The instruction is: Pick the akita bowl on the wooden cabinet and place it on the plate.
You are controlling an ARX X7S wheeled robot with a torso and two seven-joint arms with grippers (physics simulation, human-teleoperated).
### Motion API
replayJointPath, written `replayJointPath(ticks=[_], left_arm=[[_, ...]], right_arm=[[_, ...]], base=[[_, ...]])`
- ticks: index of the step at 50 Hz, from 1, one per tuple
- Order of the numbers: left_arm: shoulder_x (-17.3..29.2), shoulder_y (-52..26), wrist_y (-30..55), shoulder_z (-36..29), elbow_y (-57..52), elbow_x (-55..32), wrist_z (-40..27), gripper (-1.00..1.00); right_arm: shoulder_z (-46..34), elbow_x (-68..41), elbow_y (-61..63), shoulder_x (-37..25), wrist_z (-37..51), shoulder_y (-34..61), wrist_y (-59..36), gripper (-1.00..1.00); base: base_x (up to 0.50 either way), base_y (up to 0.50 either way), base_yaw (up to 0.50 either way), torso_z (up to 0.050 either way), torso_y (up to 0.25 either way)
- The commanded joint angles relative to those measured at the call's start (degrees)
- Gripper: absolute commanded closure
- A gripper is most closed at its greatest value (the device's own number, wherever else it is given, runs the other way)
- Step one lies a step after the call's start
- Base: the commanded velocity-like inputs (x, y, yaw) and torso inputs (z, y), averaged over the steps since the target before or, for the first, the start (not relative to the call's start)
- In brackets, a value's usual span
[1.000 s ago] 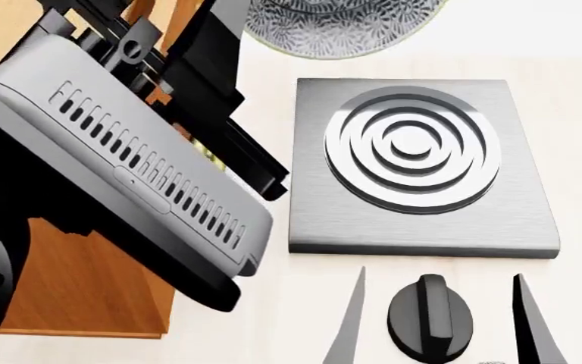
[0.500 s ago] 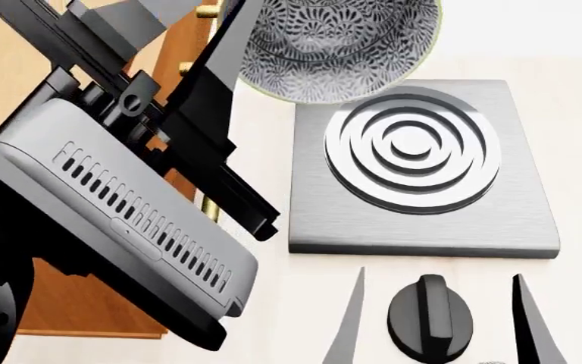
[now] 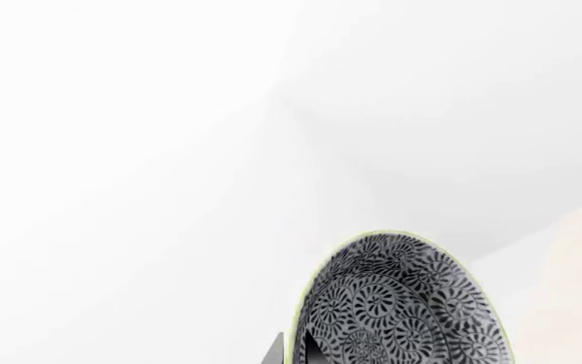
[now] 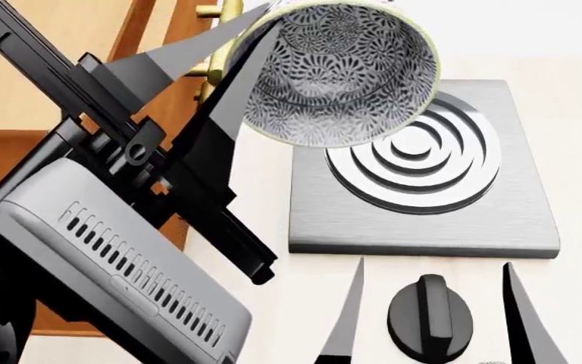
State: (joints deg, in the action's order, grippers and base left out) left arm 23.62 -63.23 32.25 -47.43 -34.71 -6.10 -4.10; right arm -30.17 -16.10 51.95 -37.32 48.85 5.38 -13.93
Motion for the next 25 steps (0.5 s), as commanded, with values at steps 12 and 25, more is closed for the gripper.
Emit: replayJointPath(ticks=[12, 25], left_arm=[[1.2, 1.7, -1.6, 0.1, -1.1, 0.7, -0.8, 1.0], [1.6, 2.4, -0.3, -0.7, -3.7, 0.9, -1.0, 1.0]], right_arm=[[-0.1, -3.3, 0.6, 0.8, -1.1, 3.8, -3.5, -1.0], [0.0, -5.3, 1.8, 1.3, -1.5, 8.6, -8.1, -1.0]], base=[[0.0, 0.0, 0.0, 0.0, 0.001], [0.0, 0.0, 0.0, 0.0, 0.0]])
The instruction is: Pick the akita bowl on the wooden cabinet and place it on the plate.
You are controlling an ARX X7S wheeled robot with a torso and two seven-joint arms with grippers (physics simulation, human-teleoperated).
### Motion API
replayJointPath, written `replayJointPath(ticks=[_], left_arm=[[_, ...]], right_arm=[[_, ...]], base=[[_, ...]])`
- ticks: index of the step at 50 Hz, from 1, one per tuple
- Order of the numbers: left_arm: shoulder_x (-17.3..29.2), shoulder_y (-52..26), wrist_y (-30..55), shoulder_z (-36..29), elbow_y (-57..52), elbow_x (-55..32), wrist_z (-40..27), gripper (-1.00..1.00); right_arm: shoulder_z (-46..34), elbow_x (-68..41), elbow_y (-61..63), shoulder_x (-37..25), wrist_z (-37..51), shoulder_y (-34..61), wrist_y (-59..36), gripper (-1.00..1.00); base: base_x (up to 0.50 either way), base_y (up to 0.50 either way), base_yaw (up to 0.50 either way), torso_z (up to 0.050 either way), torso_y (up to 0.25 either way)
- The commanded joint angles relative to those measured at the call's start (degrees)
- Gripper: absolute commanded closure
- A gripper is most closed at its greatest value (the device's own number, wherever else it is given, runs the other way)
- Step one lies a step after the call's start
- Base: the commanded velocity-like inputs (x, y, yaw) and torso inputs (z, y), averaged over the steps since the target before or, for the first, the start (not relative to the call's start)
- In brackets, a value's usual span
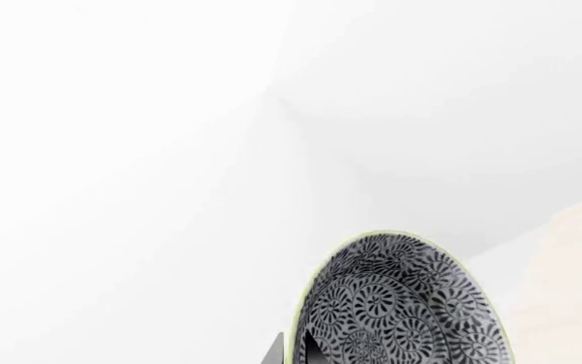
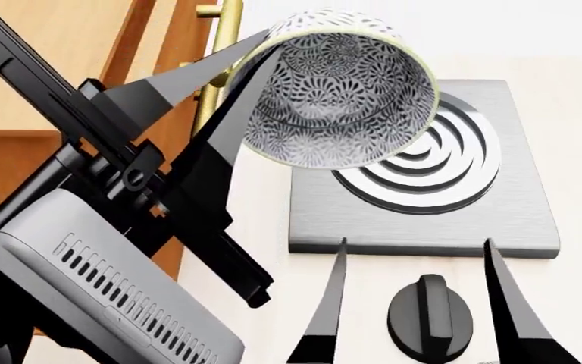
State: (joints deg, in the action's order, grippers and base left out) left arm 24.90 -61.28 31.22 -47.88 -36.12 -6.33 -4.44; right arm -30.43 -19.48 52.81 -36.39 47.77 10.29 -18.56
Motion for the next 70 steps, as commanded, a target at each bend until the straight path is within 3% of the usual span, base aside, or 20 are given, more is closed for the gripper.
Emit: replayJointPath(ticks=[1, 38, 64, 70], left_arm=[[0.3, 0.4, 0.8, -0.3, -2.4, 1.1, -0.7, 1.0], [1.2, 3.5, -1.6, -1.4, -2.4, 1.3, -1.8, 1.0], [1.8, 4.7, 0.1, -2.3, -7.4, 1.1, -2.4, 1.0], [2.0, 5.1, -0.7, -2.2, -6.8, 1.3, -2.7, 1.0]], right_arm=[[0.4, -2.1, 1.2, 0.4, -0.4, 4.0, -3.7, -1.0], [2.8, -5.0, 3.9, -1.7, 1.3, 7.6, -7.6, -1.0], [3.6, -7.6, -3.5, -0.2, -1.6, 12.1, -7.0, -1.0], [4.5, -7.8, -5.8, -0.3, -2.4, 9.7, -3.3, -1.0]], base=[[0.0, 0.0, 0.0, 0.0, 0.01], [0.0, 0.0, 0.0, 0.0, 0.0], [0.0, 0.0, 0.0, 0.0, 0.0], [0.0, 0.0, 0.0, 0.0, 0.0]])
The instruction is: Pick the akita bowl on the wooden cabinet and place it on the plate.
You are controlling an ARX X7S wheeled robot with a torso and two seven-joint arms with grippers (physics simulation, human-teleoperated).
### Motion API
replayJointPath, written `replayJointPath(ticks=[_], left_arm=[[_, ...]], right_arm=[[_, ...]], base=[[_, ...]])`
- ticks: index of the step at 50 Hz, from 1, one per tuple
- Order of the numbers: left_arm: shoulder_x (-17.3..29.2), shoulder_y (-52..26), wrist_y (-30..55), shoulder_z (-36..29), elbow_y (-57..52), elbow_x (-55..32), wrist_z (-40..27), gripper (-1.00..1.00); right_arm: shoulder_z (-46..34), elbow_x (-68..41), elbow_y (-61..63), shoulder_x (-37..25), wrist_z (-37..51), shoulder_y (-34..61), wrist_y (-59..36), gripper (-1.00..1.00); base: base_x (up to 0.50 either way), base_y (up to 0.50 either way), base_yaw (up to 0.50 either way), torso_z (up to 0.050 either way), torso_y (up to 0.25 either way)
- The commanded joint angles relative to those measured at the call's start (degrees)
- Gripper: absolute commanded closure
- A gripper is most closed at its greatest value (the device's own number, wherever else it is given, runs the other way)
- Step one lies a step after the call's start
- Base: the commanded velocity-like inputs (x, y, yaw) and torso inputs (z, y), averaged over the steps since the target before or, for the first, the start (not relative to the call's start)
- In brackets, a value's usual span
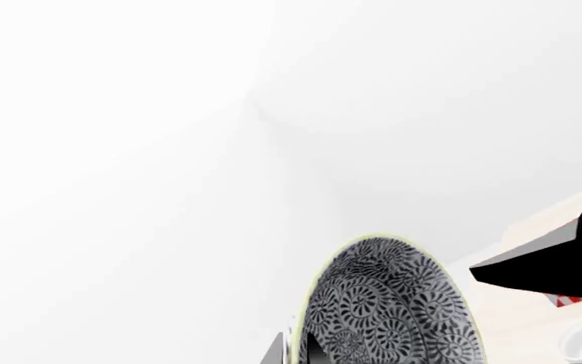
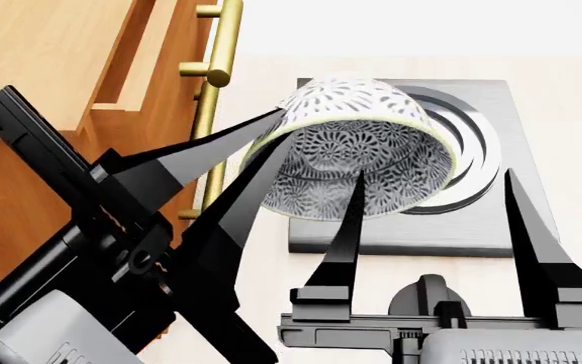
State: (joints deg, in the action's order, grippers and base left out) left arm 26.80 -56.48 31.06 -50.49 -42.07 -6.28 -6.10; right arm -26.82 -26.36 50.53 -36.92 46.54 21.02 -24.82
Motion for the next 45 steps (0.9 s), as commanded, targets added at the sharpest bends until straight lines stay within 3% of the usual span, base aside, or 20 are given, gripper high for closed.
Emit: replayJointPath(ticks=[1, 10, 11, 38, 39, 40, 45], left_arm=[[0.2, 0.4, -0.6, 0.4, -0.9, 1.3, -1.0, 1.0], [0.1, 0.4, -0.5, 0.3, -0.9, 1.1, -1.0, 1.0], [0.2, 0.4, -0.6, 0.2, -0.8, 1.2, -1.0, 1.0], [0.2, 1.0, 0.7, 0.5, -0.2, 1.0, -1.9, 1.0], [0.2, 1.0, 0.9, 0.4, -0.2, 1.0, -1.9, -1.0], [0.2, 0.9, 1.0, 0.2, 0.0, 1.0, -1.6, -1.0], [0.5, 0.5, 1.9, 0.1, 0.1, 1.2, -1.6, -1.0]], right_arm=[[0.9, -0.8, -3.9, 0.3, -1.2, -1.3, 3.3, -1.0], [1.1, 0.0, -4.3, 0.1, -1.9, -1.7, 5.2, -1.0], [1.1, 0.5, -4.0, 0.1, -1.4, -1.8, 5.1, 1.0], [0.3, 2.4, -0.2, -0.5, 2.1, -0.5, -0.4, 1.0], [0.2, 2.5, -0.3, -0.5, 2.0, -0.4, -0.2, 1.0], [0.6, 1.4, 0.4, -0.3, 3.9, 0.3, -4.1, 1.0], [2.2, 0.6, 0.9, -0.4, 3.9, -0.6, -1.8, 1.0]], base=[[0.0, 0.0, 0.0, 0.0, 0.0], [0.0, 0.0, 0.0, 0.001, 0.0], [0.0, 0.0, 0.0, 0.0, 0.0], [0.0, 0.0, 0.0, 0.0, 0.0], [0.0, 0.0, 0.0, 0.0, 0.0], [0.0, 0.0, 0.0, 0.0, 0.0], [0.0, 0.0, 0.0, 0.0, 0.0]])
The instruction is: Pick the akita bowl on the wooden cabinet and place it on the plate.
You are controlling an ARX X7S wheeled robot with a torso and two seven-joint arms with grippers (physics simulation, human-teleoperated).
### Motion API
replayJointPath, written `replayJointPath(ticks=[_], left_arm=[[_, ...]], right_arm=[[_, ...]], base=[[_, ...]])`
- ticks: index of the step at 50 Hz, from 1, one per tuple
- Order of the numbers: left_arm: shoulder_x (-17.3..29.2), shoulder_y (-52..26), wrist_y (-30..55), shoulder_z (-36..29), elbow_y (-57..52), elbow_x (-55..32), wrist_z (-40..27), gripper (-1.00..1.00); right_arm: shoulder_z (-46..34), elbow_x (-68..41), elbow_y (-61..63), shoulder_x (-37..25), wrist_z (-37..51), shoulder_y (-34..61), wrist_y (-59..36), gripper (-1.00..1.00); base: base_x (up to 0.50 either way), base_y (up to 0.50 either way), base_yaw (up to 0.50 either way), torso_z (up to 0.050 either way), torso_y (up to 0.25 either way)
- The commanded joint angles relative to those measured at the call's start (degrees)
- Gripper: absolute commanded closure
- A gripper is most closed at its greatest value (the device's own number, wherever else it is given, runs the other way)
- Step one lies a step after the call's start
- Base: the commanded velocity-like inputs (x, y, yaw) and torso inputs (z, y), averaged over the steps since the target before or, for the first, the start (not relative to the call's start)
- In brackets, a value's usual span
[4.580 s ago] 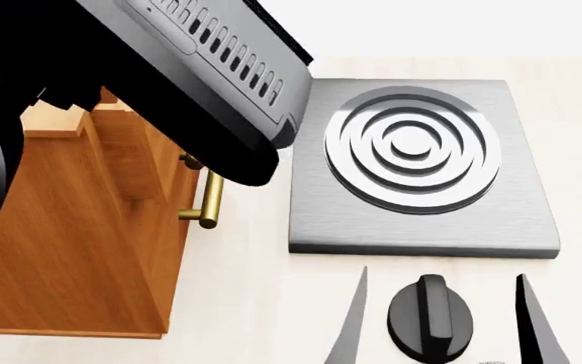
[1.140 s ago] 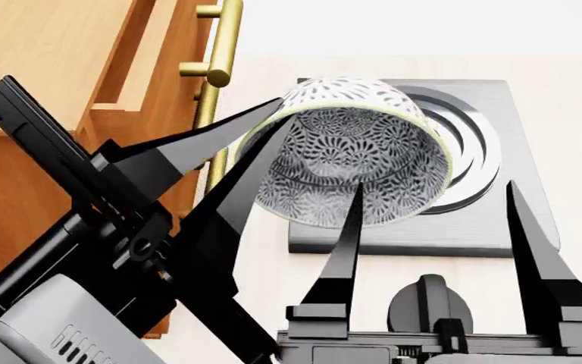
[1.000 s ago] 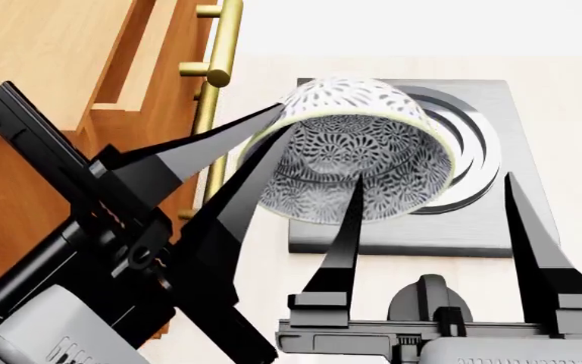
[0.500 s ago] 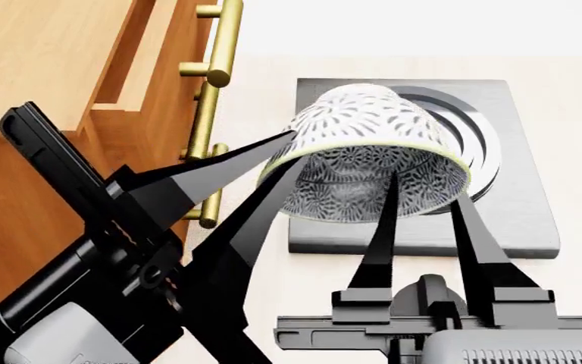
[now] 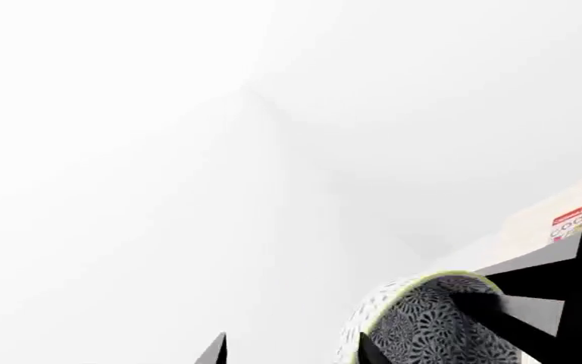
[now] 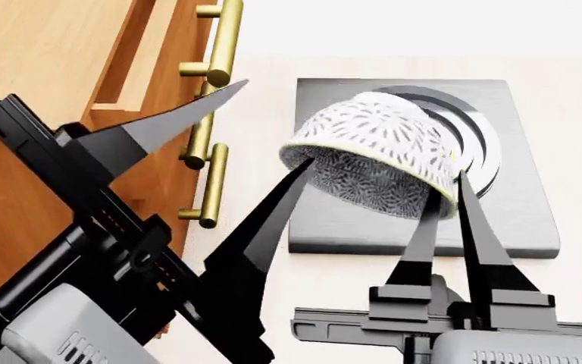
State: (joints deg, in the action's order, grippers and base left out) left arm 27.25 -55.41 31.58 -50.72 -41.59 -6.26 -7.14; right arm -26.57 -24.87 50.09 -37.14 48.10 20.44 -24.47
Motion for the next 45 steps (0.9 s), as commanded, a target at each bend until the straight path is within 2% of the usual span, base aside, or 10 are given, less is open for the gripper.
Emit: replayJointPath(ticks=[1, 8, 18, 32, 39, 41, 45], left_arm=[[0.1, -0.6, 1.3, 0.3, -0.4, 1.3, -0.5, -1.0], [0.1, -0.5, 1.5, 0.1, -0.2, 1.4, -0.6, -1.0], [0.2, -0.3, 1.3, 0.4, -0.2, 1.4, -1.0, -1.0], [0.2, 0.3, 0.2, 0.5, 0.4, 1.5, -1.7, -1.0], [-0.1, 0.2, 1.5, 0.1, 0.4, 2.7, -2.6, -1.0], [-1.0, -0.7, 5.7, -1.3, 1.7, 5.9, -4.5, -1.0], [-0.8, -0.1, 6.2, -1.8, 2.3, 7.2, -5.7, -1.0]], right_arm=[[2.0, -0.9, 1.4, -0.3, 2.5, 0.1, -2.5, 1.0], [2.0, -0.3, 3.6, -0.4, 6.8, 2.1, -9.8, 1.0], [6.0, -1.5, 5.3, -1.8, 9.4, 0.0, -9.6, 1.0], [17.5, -6.2, 8.7, -7.0, 14.2, -7.7, -7.7, 1.0], [21.5, -8.9, 9.8, -13.5, 20.1, -14.6, -1.3, 1.0], [21.0, -9.7, 9.8, -17.1, 23.4, -16.3, 1.7, 1.0], [18.9, -11.4, 9.8, -24.8, 30.2, -18.5, 8.0, 1.0]], base=[[0.0, 0.0, 0.0, 0.0, 0.01], [0.0, 0.0, 0.0, 0.0, 0.0], [0.0, 0.0, 0.0, 0.0, 0.0], [0.0, 0.0, 0.0, 0.001, 0.001], [0.0, 0.0, 0.0, 0.0, 0.0], [0.0, 0.0, 0.0, 0.0, 0.0], [0.0, 0.0, 0.0, 0.0, 0.0]])
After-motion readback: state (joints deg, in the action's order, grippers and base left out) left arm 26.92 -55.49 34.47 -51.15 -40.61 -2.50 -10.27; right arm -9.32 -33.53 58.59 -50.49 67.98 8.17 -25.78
